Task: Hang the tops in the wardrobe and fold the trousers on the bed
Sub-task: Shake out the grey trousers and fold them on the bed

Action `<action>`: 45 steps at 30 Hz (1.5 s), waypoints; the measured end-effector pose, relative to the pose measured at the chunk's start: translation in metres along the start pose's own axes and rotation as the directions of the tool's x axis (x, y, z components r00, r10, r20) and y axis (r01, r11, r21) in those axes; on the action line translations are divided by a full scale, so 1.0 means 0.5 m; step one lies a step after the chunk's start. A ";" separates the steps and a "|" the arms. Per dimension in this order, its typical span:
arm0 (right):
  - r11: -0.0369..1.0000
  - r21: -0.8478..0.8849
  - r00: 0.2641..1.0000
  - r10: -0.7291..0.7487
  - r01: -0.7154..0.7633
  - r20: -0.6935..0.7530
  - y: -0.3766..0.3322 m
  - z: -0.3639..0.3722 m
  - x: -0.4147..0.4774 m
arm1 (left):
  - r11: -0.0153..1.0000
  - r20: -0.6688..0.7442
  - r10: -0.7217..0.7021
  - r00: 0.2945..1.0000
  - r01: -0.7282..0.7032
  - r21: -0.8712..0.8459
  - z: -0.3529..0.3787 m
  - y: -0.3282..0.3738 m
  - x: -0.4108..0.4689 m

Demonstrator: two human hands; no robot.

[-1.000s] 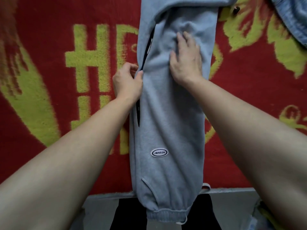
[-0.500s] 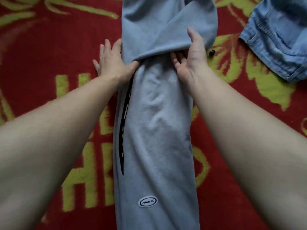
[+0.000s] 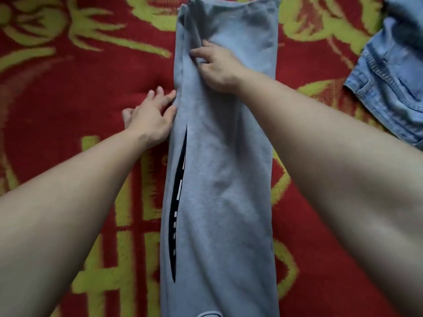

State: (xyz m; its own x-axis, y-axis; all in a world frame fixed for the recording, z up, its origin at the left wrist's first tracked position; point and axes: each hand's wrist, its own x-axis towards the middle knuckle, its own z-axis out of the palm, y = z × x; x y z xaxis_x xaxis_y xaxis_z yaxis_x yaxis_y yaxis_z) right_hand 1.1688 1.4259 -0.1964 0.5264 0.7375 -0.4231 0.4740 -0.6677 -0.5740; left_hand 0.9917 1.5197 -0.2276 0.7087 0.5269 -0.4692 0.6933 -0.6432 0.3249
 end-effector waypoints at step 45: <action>0.674 0.731 0.901 0.250 0.101 -0.354 0.061 -0.145 -0.102 | 0.994 0.009 0.096 0.995 -0.097 0.055 0.032 -0.009 0.003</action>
State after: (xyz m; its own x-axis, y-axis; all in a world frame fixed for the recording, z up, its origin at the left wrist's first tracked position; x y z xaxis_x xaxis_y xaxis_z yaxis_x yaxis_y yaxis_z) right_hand 1.2075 1.3608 -0.1415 0.8428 0.4619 -0.2763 -0.1436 -0.3019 -0.9425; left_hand 0.9874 1.5144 -0.2429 0.7710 0.4573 -0.4432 0.6133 -0.7208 0.3231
